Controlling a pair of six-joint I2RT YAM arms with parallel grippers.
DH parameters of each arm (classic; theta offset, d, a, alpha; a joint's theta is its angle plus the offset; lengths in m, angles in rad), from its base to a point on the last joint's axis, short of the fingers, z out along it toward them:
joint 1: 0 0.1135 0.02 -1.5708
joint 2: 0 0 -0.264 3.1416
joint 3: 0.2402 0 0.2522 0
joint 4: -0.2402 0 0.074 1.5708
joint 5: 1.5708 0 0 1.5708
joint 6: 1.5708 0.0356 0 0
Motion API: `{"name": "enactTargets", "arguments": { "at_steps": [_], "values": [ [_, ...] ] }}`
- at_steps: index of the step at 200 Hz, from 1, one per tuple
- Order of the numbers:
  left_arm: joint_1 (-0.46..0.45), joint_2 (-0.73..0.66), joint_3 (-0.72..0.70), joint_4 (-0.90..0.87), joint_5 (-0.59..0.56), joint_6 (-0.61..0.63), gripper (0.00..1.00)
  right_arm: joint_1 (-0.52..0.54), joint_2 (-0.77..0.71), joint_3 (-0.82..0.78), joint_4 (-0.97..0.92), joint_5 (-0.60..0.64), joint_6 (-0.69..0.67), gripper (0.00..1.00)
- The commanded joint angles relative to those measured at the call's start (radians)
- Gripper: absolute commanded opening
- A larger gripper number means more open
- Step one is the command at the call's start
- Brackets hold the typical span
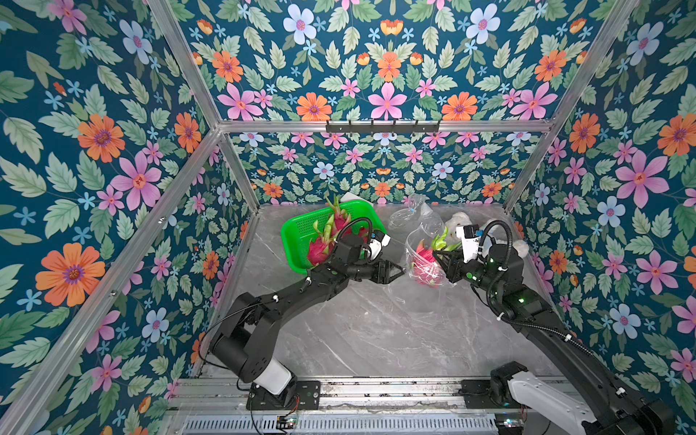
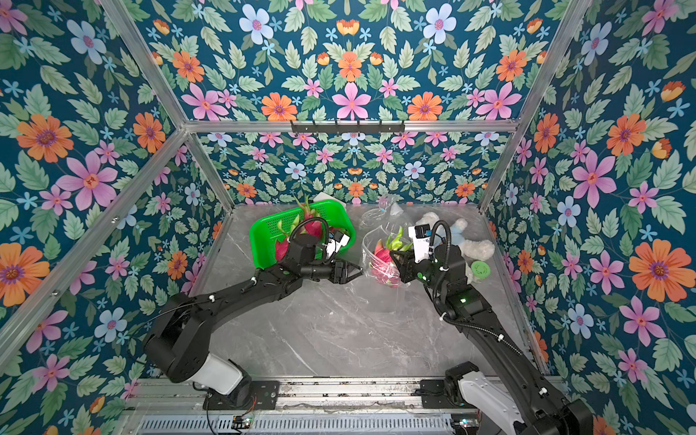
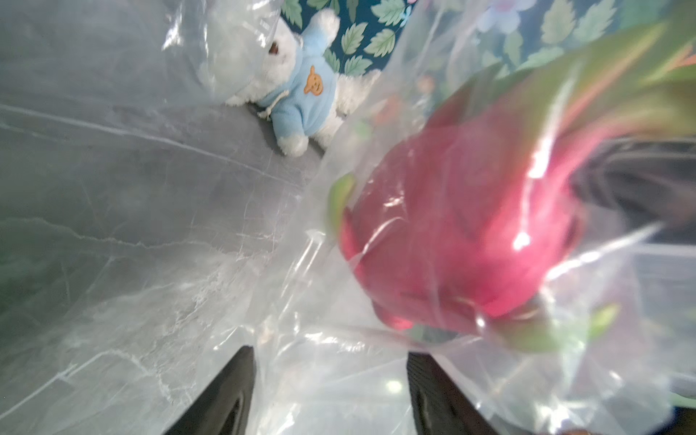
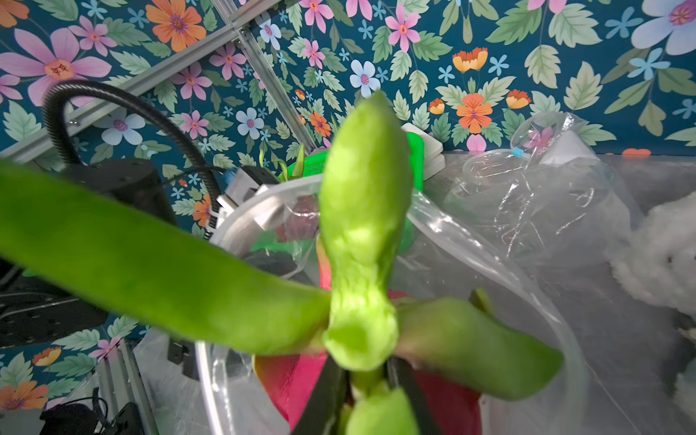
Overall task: Open the zip-top bag and take out the dragon fruit
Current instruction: Pick up the dragon fruit from the zipper food storage bag.
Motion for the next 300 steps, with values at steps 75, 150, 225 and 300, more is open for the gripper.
{"name": "enactTargets", "arguments": {
  "at_steps": [75,150,225,300],
  "values": [
    [0.023,-0.173,0.039,-0.131,-0.176,0.194,0.83,0.001,0.007,0.075,-0.109,0.157,-0.147,0.15],
    [0.018,-0.116,0.116,0.132,0.079,0.087,0.84,0.001,0.037,0.096,-0.070,-0.081,-0.121,0.15],
    [-0.016,0.026,0.167,0.305,0.178,0.011,0.84,0.000,0.080,0.104,-0.023,-0.200,-0.072,0.14],
    [-0.023,-0.010,0.147,0.294,0.123,0.056,0.78,0.001,0.119,0.116,-0.124,-0.090,-0.116,0.12]
  ]
}}
